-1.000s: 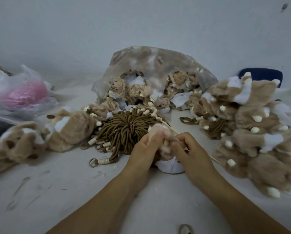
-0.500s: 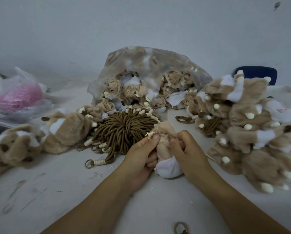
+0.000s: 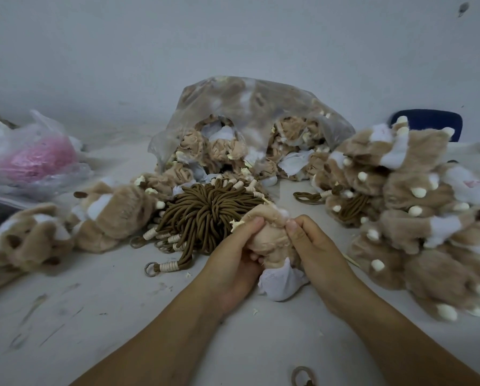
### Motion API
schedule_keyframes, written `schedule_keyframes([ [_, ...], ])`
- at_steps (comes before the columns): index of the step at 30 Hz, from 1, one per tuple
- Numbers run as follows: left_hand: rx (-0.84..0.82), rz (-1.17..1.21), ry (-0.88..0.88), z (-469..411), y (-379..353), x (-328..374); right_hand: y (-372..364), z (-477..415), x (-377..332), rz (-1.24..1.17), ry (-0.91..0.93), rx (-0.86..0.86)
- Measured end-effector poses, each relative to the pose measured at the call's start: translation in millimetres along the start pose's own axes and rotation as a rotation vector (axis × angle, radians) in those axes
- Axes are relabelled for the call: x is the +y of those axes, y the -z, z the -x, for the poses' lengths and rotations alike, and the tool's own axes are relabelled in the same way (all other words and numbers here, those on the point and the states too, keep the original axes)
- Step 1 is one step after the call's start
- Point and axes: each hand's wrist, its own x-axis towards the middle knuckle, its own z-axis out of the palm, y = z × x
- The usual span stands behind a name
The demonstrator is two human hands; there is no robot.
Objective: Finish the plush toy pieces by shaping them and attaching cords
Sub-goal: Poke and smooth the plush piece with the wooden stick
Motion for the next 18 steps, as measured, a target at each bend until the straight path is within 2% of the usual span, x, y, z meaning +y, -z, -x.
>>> schedule_keyframes([
  [8,-0.041,0.068,0.051,0.6,0.9,3.3,0.1,0.0,-0.9,-0.018,0.003,0.0],
  [11,-0.063,0.067,0.071,0.6,0.8,2.9,3.4,-2.9,-0.4,0.005,0.002,0.057],
  [18,0.005,0.106,0.008,-3.3,5.7,1.2,12.0,-10.2,9.1,0.072,0.046,0.192],
])
